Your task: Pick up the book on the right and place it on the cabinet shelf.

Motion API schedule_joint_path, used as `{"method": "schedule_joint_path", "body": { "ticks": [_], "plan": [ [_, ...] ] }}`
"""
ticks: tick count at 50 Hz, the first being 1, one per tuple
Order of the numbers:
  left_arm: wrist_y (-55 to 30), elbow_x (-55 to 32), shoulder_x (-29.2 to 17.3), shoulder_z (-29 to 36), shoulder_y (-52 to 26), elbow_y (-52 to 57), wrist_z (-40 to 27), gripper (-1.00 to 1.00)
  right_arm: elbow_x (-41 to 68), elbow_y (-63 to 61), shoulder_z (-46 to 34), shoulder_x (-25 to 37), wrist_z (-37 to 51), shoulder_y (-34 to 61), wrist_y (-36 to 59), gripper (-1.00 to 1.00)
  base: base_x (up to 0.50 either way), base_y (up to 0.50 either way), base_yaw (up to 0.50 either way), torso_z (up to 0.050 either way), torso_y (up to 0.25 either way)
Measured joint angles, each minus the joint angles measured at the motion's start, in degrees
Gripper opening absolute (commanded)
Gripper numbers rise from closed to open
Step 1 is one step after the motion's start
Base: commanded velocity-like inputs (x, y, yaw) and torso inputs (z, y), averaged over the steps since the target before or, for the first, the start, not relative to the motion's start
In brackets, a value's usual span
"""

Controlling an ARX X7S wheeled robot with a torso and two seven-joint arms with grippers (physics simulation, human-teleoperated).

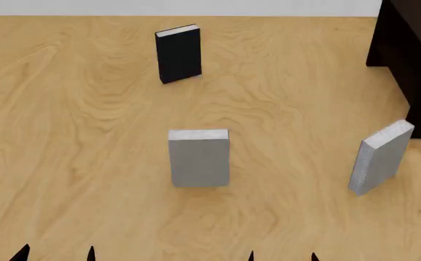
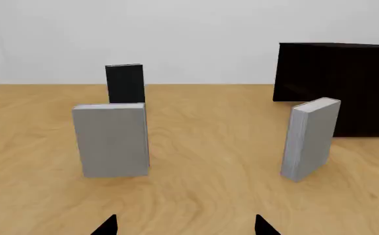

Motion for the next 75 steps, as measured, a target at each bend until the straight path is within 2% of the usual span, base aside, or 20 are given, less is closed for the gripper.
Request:
{"method": "schedule_joint_path", "body": {
  "ticks": [22, 29, 43, 57, 65, 75],
  "plan": [
    [-0.1, -2.2, -2.5, 2.6, -0.1, -0.4, -2.5, 1.0, 2.8, 0.8, -2.9, 2.3, 2.7, 0.4, -0.5, 1.0, 0.0, 0.0, 0.0, 0.0, 0.0],
    [-2.2, -3.4, -3.3, 3.3, 0.1, 2.3, -3.3, 1.0, 3.7, -2.2, -4.0, 3.0, 3.8, 0.4, 2.2, 1.0, 0.0, 0.0, 0.0, 0.0, 0.0],
    [-20.4, -8.9, -6.6, 2.6, 0.2, 23.0, -4.8, 1.0, 5.9, -22.1, -5.2, 5.6, 6.6, 4.4, 22.5, 1.0, 0.0, 0.0, 0.0, 0.0, 0.0],
    [-35.2, -13.8, -8.7, -0.4, 3.7, 43.9, -8.1, 1.0, 9.3, -34.1, -3.9, 9.1, 6.4, 15.3, 43.5, 1.0, 0.0, 0.0, 0.0, 0.0, 0.0],
    [-38.6, -16.2, -7.6, -1.5, 7.7, 50.5, -10.4, 1.0, 12.3, -36.3, -2.2, 10.6, 5.0, 24.5, 53.6, 1.0, 0.0, 0.0, 0.0, 0.0, 0.0],
    [-38.5, -18.1, -7.2, -1.6, 11.4, 53.8, -11.4, 1.0, 15.8, -36.2, -0.1, 12.6, 2.6, 35.9, 62.9, 1.0, 0.0, 0.0, 0.0, 0.0, 0.0]
  ]
}}
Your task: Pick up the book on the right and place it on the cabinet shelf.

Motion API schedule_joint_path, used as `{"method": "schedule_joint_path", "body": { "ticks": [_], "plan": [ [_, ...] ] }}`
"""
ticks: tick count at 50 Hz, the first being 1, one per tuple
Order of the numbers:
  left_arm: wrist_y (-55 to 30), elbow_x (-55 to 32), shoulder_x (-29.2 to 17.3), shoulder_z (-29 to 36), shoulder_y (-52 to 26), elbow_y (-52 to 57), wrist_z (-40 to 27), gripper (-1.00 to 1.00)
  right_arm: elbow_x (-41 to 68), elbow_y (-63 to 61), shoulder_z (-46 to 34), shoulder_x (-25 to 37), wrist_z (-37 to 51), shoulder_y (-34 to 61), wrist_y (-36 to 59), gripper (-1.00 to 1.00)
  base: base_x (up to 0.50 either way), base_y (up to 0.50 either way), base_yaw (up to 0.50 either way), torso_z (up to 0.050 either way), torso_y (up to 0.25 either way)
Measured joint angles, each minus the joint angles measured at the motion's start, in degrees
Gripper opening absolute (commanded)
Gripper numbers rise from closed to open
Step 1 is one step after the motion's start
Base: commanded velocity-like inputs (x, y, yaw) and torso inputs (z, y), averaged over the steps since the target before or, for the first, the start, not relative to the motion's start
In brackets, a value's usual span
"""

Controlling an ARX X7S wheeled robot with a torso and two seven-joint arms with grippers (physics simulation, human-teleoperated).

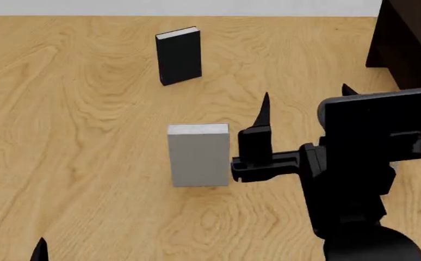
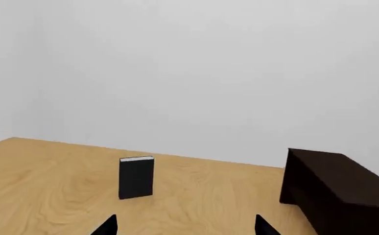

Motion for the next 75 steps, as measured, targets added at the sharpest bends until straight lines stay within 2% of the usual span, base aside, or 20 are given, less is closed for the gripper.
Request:
{"method": "schedule_joint_path", "body": {
  "ticks": [12, 23, 38, 75],
  "plan": [
    [0.9, -3.0, 0.0, 0.1, 2.2, 1.1, -0.3, 1.0, 2.3, 2.1, 1.2, 1.8, -1.7, 10.2, 6.5, 1.0, 0.0, 0.0, 0.0, 0.0, 0.0],
    [1.2, -4.8, -0.6, 0.6, 2.7, 1.0, -1.0, 1.0, 3.5, 3.3, 0.8, 2.9, -2.5, 14.8, 9.0, 1.0, 0.07, -0.17, 0.0, 0.0, 0.0],
    [1.4, -7.2, -1.3, 1.0, 2.4, 0.3, -1.8, 1.0, 4.5, 3.0, 0.0, 3.7, -3.3, 16.8, 10.2, 1.0, 0.39, -0.3, 0.0, 0.0, 0.0],
    [0.4, -11.6, -3.4, 1.2, 0.9, 0.8, -4.7, 1.0, 7.0, 1.3, -0.7, 3.7, -3.7, 18.3, 11.6, 1.0, 0.5, -0.08, 0.0, 0.0, 0.001]
  ]
}}
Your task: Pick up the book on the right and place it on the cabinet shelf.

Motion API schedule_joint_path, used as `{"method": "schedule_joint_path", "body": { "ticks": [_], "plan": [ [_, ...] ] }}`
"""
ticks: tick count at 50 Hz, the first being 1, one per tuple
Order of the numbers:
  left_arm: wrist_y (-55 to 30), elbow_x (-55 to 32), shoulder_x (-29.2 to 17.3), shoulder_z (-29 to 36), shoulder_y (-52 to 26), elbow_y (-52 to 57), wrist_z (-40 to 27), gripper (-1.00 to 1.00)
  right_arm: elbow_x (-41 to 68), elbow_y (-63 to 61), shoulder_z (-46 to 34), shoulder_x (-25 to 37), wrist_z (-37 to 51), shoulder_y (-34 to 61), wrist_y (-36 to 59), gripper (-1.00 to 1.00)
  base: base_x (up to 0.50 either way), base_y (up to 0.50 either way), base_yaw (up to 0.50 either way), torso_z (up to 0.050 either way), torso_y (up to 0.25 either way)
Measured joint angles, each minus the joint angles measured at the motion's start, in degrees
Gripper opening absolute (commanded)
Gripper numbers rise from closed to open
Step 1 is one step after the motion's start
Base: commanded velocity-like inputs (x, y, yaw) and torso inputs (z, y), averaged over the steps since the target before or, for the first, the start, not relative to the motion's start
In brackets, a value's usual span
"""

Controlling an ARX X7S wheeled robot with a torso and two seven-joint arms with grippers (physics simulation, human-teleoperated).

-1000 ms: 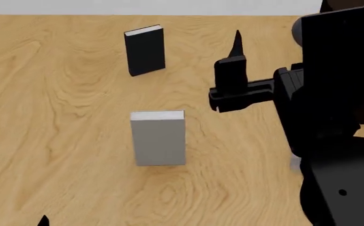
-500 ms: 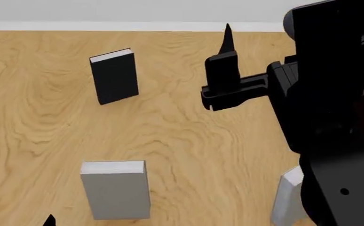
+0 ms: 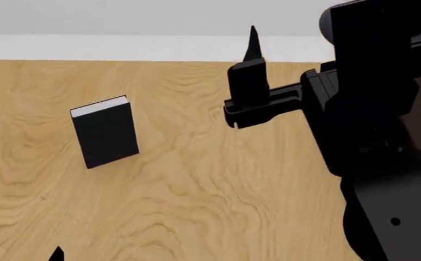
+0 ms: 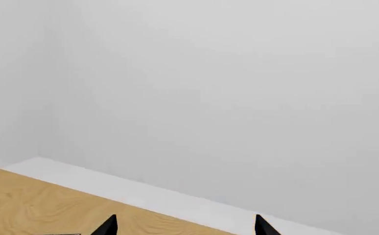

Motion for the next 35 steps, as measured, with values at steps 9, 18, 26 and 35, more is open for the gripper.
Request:
{"method": "schedule_joint_path", "body": {
  "ticks": [9, 18, 26, 35],
  "plan": [
    [0.9, -0.1, -0.5, 0.3, 0.4, -0.4, -0.3, 1.0, 0.5, 0.3, 0.0, -0.2, -0.1, 0.0, -0.3, 1.0, 0.5, -0.15, 0.0, 0.0, 0.001],
    [2.8, 0.3, -0.9, 0.6, 1.4, -1.3, 0.0, 1.0, 0.8, 0.6, -0.3, -0.4, -0.1, 0.2, -0.6, 1.0, 0.5, -0.15, 0.0, 0.0, 0.001],
    [3.7, 0.2, -1.2, 0.9, 1.8, -1.8, -0.1, 1.0, 1.3, 0.5, -0.1, -0.5, 0.0, 0.2, -0.5, 1.0, 0.5, -0.15, 0.0, 0.0, 0.001],
    [3.5, -0.3, -1.6, 1.2, 1.6, -1.6, -0.8, 1.0, 1.5, 0.5, -0.8, -0.2, 0.1, 0.1, -0.1, 1.0, -0.01, 0.0, 0.0, 0.0, 0.001]
  ]
}}
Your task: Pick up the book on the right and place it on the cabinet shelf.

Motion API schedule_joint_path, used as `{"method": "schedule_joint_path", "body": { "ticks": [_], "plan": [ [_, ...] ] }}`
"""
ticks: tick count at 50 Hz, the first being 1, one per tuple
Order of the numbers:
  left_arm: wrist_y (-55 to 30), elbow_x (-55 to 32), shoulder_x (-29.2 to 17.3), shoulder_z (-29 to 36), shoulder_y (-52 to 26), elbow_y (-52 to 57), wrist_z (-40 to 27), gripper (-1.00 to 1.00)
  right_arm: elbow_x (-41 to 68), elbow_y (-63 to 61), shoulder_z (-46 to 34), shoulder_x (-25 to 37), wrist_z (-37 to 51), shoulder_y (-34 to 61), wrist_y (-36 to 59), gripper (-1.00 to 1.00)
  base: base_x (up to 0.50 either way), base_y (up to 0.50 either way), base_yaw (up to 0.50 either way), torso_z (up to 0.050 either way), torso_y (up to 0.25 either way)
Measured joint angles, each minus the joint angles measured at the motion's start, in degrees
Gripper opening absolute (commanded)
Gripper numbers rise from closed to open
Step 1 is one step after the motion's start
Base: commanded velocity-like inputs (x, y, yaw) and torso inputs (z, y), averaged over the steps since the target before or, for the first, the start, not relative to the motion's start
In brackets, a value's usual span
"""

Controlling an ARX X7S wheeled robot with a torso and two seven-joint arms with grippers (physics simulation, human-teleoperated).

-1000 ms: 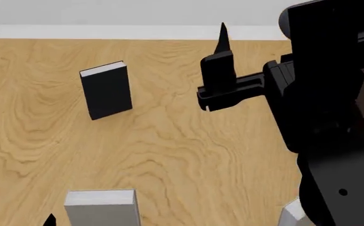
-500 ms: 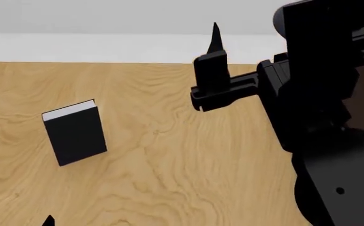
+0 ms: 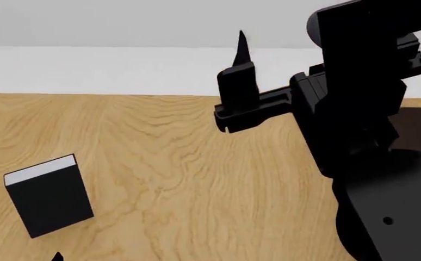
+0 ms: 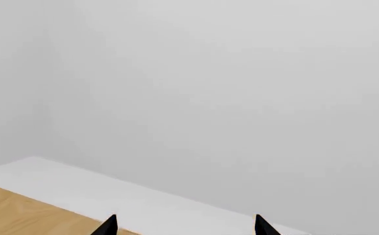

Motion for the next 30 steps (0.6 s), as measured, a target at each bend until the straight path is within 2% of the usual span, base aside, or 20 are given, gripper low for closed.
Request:
{"method": "schedule_joint_path", "body": {
  "ticks": [10, 30],
  "plan": [
    [-0.2, -0.7, -0.5, 0.1, -0.1, 0.3, -0.9, 1.0, 0.9, 0.1, -0.4, 0.0, -0.3, -0.1, 0.0, 1.0, 0.0, -0.13, 0.0, 0.0, 0.0],
    [2.4, -1.7, -2.1, 1.0, 0.3, -1.1, -1.8, 1.0, 2.0, 0.0, -0.7, -0.2, -0.4, -0.3, 0.1, 1.0, 0.0, 0.0, 0.0, 0.0, 0.0]
  ]
}}
